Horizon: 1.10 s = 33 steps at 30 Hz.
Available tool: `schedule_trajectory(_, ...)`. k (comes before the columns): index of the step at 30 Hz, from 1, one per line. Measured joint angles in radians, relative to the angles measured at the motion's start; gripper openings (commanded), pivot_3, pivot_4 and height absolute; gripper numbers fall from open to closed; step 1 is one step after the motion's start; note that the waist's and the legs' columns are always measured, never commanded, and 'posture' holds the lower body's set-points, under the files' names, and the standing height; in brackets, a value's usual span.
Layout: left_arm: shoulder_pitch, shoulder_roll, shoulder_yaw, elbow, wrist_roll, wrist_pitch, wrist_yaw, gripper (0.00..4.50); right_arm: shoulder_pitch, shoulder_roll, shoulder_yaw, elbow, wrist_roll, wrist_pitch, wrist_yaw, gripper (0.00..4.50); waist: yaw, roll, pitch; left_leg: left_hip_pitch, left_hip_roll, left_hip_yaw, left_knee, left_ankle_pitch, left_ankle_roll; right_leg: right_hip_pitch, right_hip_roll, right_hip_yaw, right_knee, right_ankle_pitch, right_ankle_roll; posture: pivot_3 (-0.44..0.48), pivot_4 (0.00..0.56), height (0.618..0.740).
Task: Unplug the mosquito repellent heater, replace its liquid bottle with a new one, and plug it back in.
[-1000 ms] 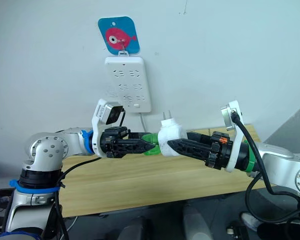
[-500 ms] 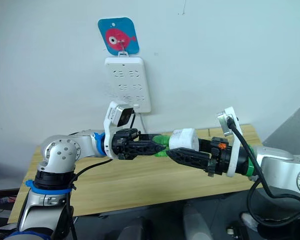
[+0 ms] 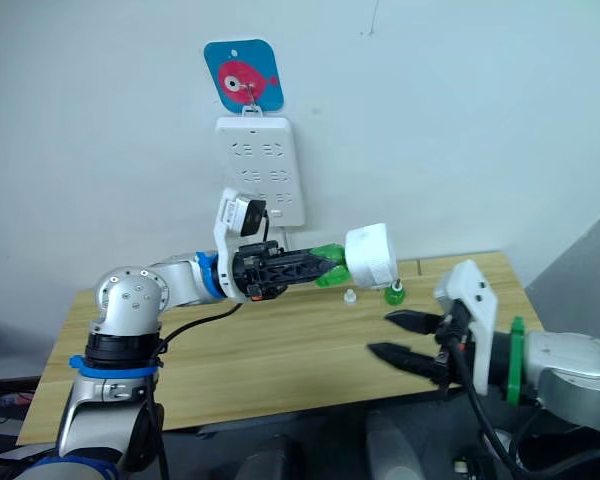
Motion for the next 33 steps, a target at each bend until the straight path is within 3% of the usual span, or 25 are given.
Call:
schedule_trajectory(4,-0.012,0.038,-0.042,0.002,0.021,0.006,-0.075,2.35,-0.03,-0.006,-0.017,0.07,-0.107,-0.021,0.121,0.0,-0.008,0.0,-0.004,0.003,0.001,0.001,0.0,0.0,0.0,0.002,0.001,0.001,0.0,0.0,0.0,-0.221,0.137,0.74)
schedule_trajectory(9,-0.062,0.068,-0.081,0.032,0.055,0.008,-0.157,2.35,-0.187,0.006,0.106,0.148,-0.253,-0.063,0.212,0.0,-0.014,0.0,-0.005,0.003,0.001,0.002,0.0,0.0,0.001,0.002,0.002,0.001,0.0,0.001,-0.001,-0.23,0.134,0.74)
schedule_trajectory(16,-0.078,0.071,-0.115,0.046,0.089,0.008,-0.217,2.35,-0.359,0.135,0.344,0.207,-0.416,-0.08,0.271,0.0,-0.03,0.0,-0.005,0.0,0.001,-0.002,0.0,0.0,0.0,0.0,0.001,0.003,0.0,0.002,-0.003,-0.231,0.135,0.74)
schedule_trajectory(33,-0.066,0.047,-0.1,0.083,0.197,-0.098,-0.153,2.35,-0.395,0.247,0.354,0.076,-0.299,0.032,0.248,0.0,-0.034,0.001,-0.005,0.0,0.001,-0.006,0.0,0.0,0.0,0.0,-0.004,0.0,0.001,0.002,-0.004,-0.216,0.133,0.74)
